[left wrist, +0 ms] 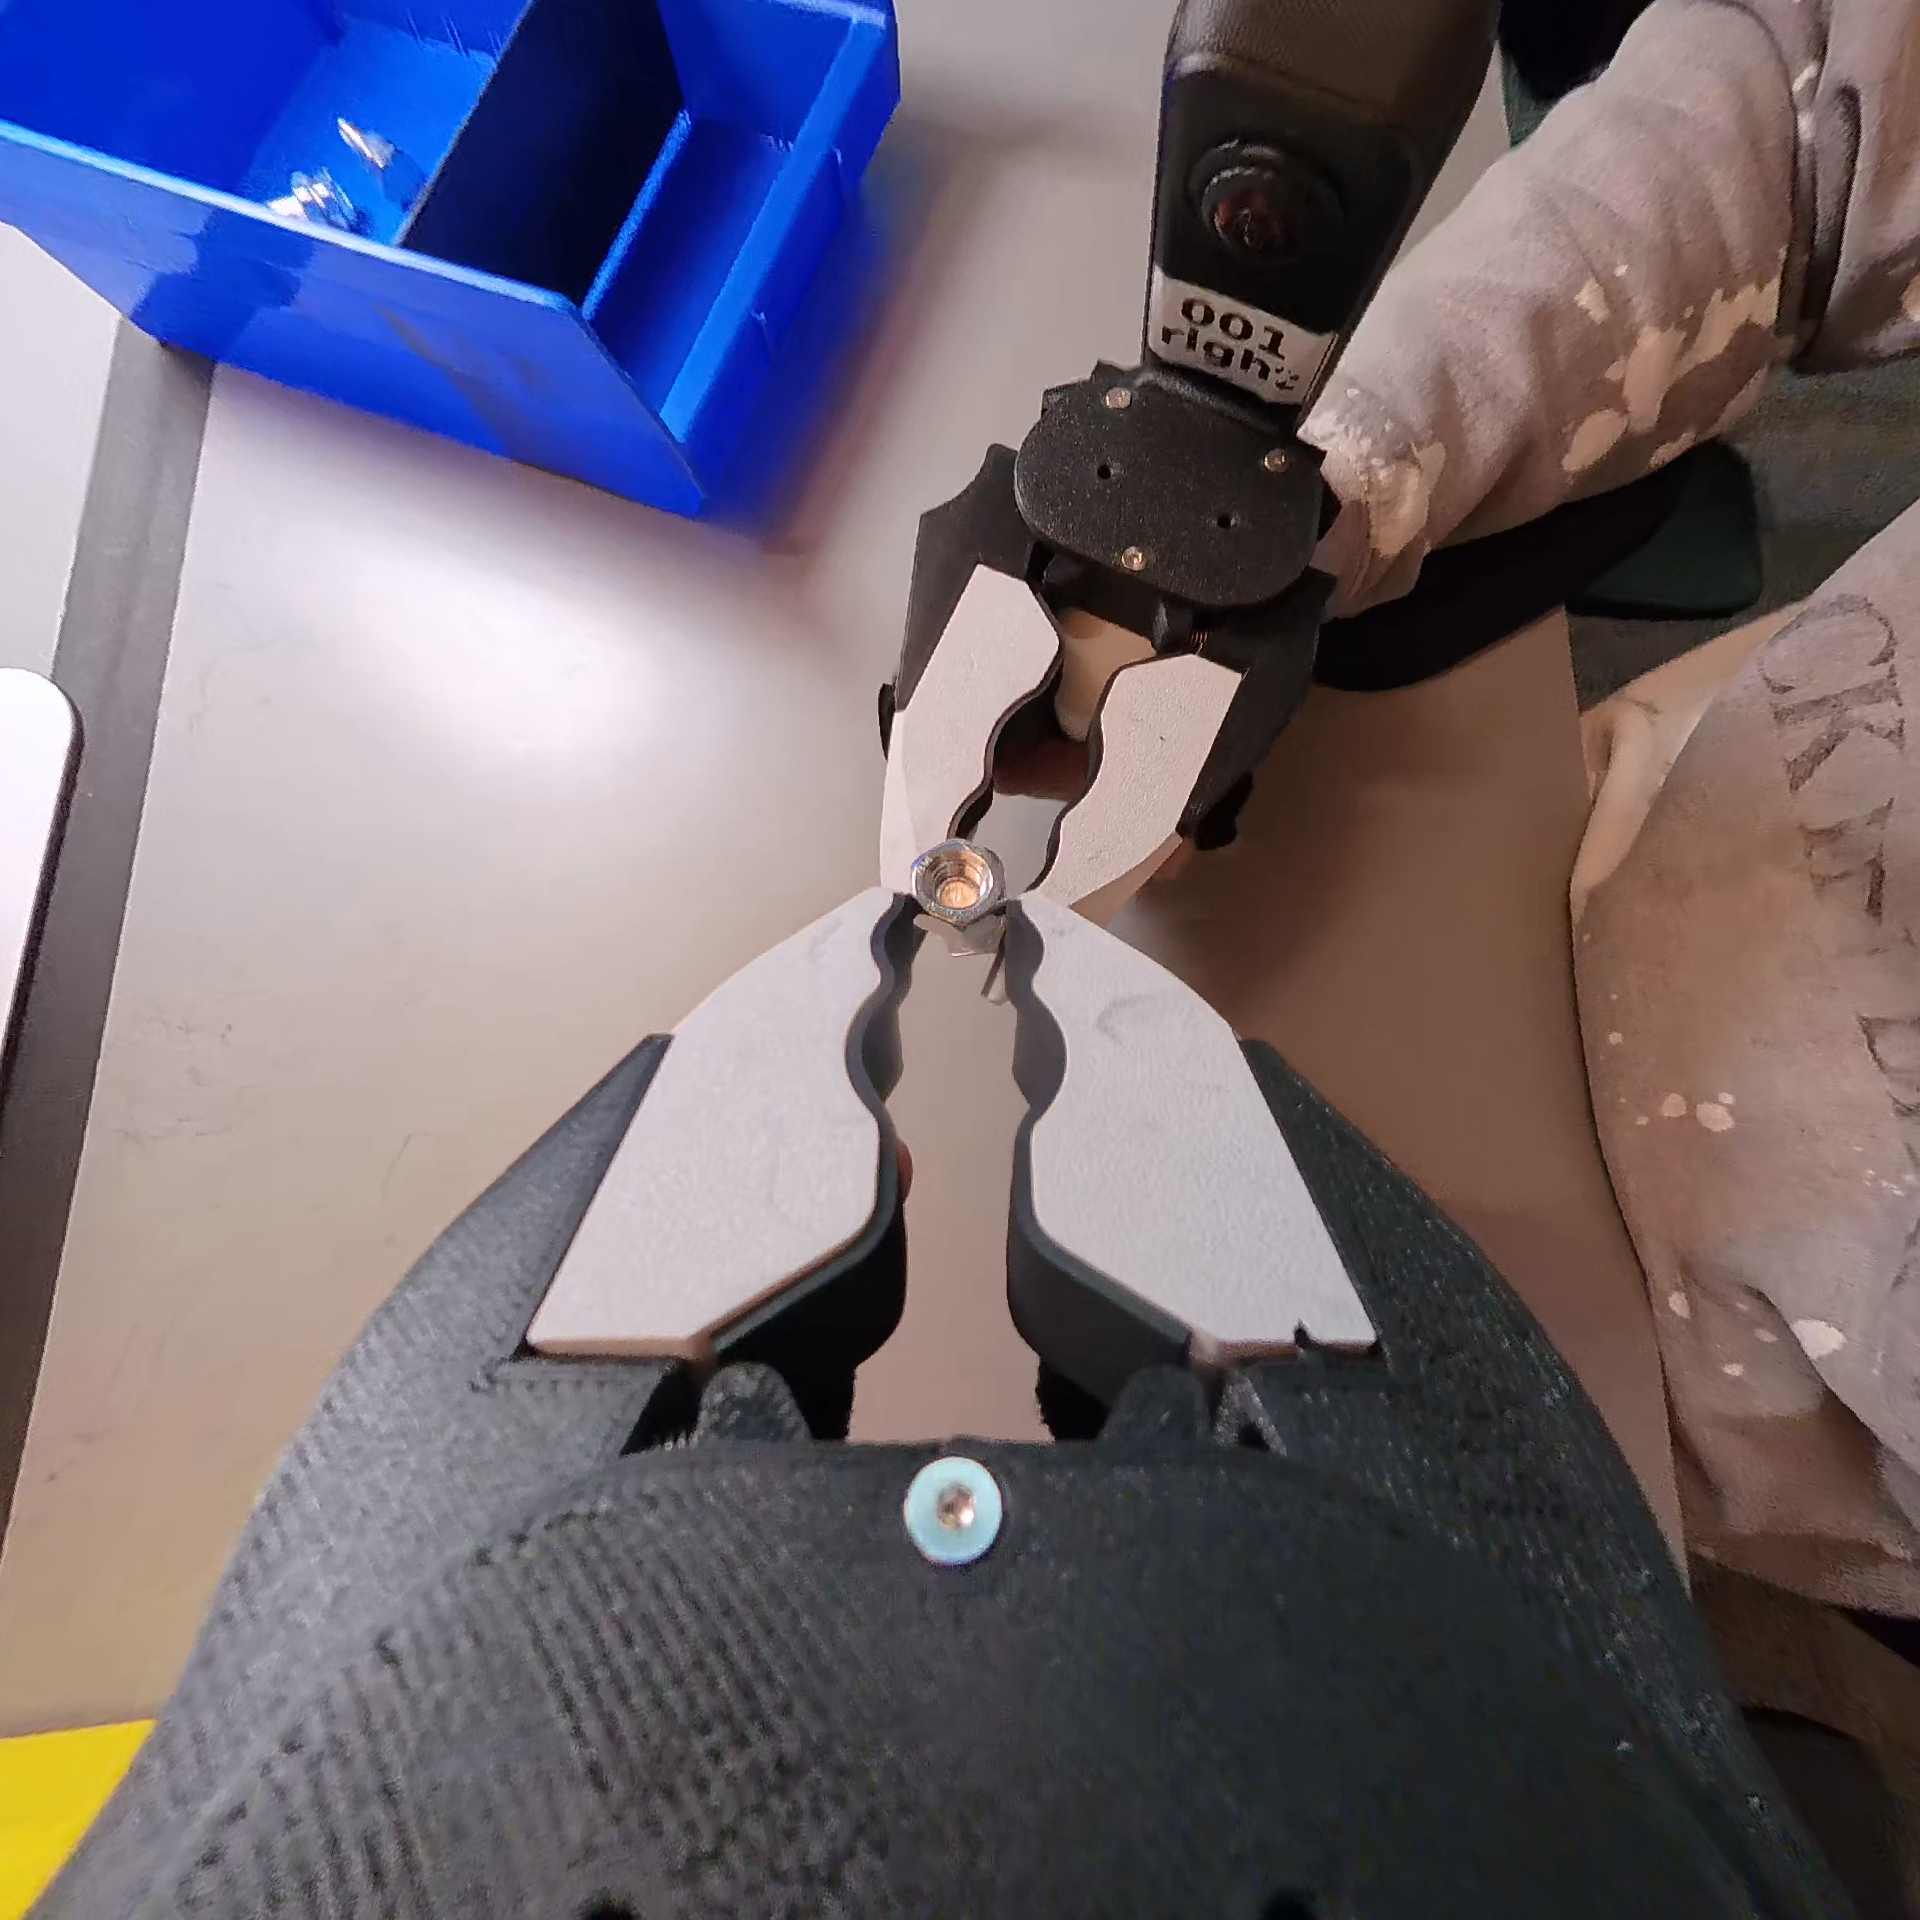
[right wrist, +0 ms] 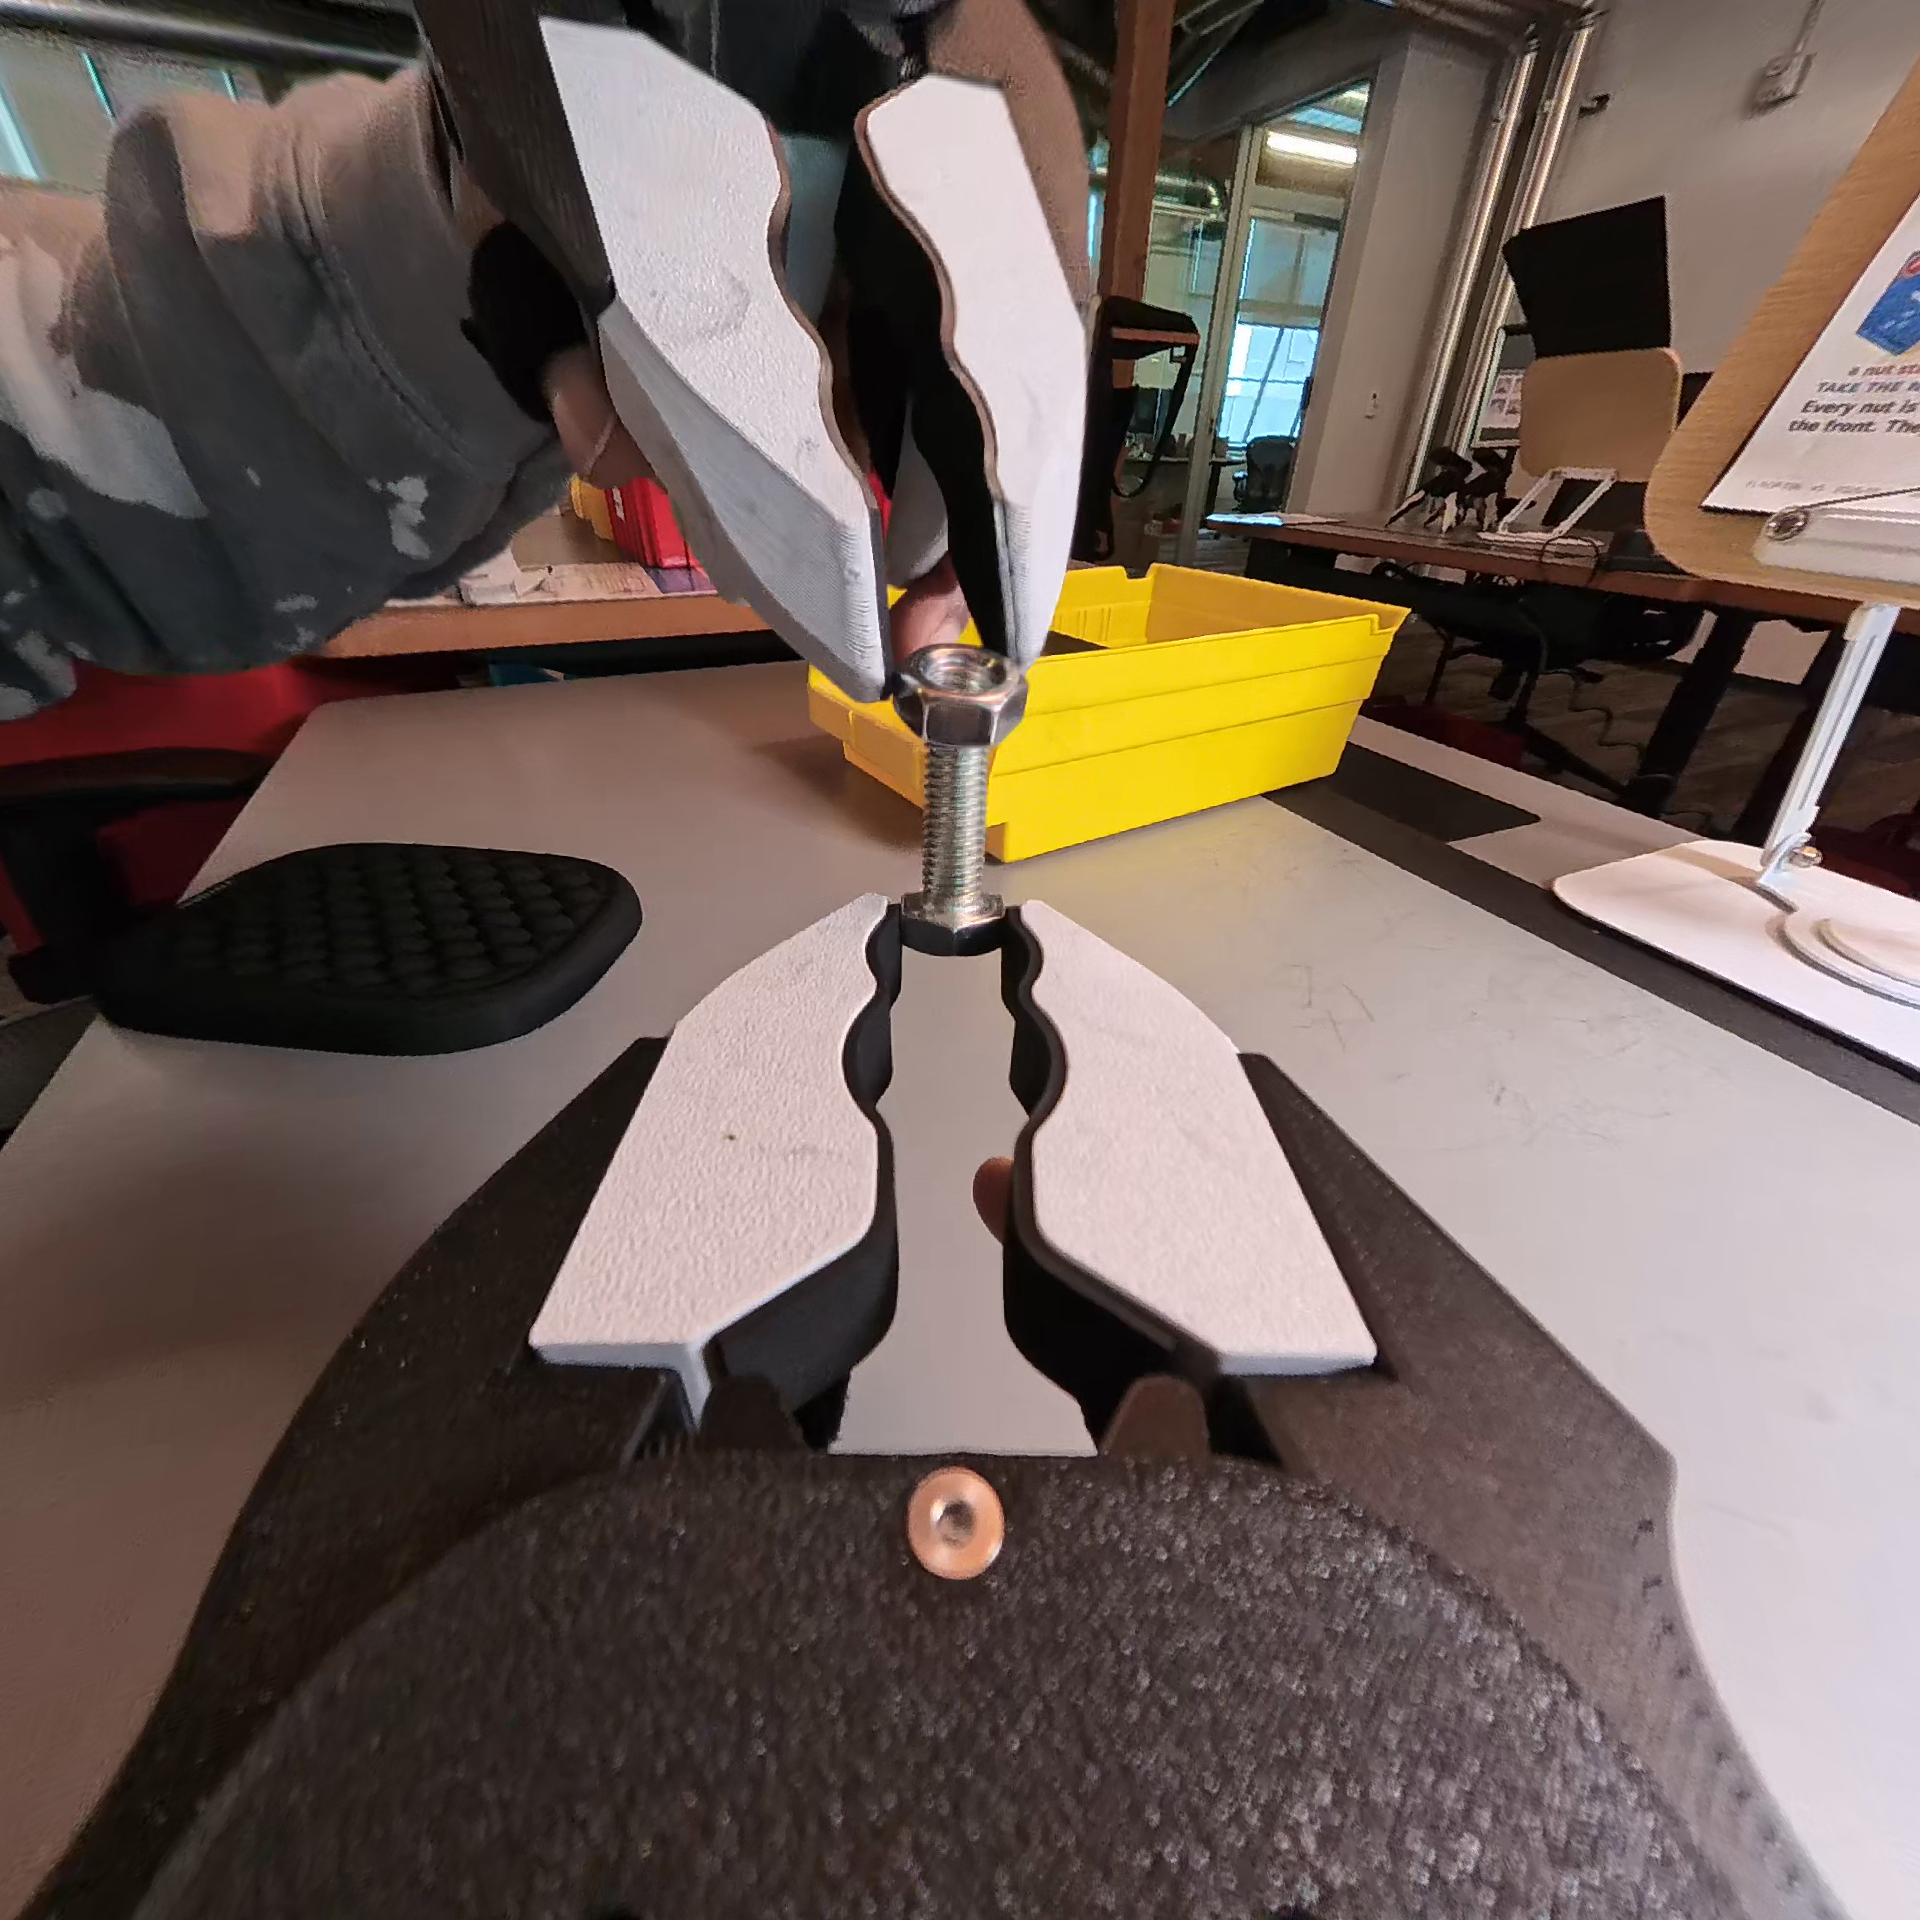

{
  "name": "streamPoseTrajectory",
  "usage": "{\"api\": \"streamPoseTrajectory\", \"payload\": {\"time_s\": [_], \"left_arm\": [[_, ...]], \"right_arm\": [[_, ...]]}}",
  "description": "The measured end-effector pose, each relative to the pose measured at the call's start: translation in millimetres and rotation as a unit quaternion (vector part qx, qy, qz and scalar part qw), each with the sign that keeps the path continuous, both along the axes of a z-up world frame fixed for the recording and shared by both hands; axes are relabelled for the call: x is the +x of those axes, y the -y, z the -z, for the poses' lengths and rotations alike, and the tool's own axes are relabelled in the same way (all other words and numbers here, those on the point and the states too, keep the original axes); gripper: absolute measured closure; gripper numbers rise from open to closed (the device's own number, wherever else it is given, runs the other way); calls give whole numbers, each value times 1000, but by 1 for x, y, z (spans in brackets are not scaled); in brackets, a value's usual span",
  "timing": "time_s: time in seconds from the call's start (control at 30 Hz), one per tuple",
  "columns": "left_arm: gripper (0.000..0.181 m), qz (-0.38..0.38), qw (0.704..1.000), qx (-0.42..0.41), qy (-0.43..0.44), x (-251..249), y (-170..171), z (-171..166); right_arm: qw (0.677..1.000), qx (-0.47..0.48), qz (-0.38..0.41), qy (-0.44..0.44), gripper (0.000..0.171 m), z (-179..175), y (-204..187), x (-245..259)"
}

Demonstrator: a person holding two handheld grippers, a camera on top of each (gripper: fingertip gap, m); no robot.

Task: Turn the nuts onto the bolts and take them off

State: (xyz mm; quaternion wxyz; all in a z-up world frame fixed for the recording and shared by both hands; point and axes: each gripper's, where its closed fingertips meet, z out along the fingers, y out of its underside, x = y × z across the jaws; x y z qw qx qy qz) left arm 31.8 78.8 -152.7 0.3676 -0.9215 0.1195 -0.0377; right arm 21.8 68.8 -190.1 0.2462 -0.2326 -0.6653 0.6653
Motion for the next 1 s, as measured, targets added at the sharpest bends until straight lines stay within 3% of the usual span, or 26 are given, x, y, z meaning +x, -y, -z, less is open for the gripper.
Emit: {"api": "streamPoseTrajectory", "payload": {"time_s": [0.4, 1.0], "left_arm": [[164, -17, 992, 114, 47, 1, -7, -7], [164, -18, 992, 121, 41, 1, -4, -5]], "right_arm": [[1000, -26, 3, -6, 153, -7, -5, 0], [1000, -20, 1, -7, 153, -6, -4, 1]]}}
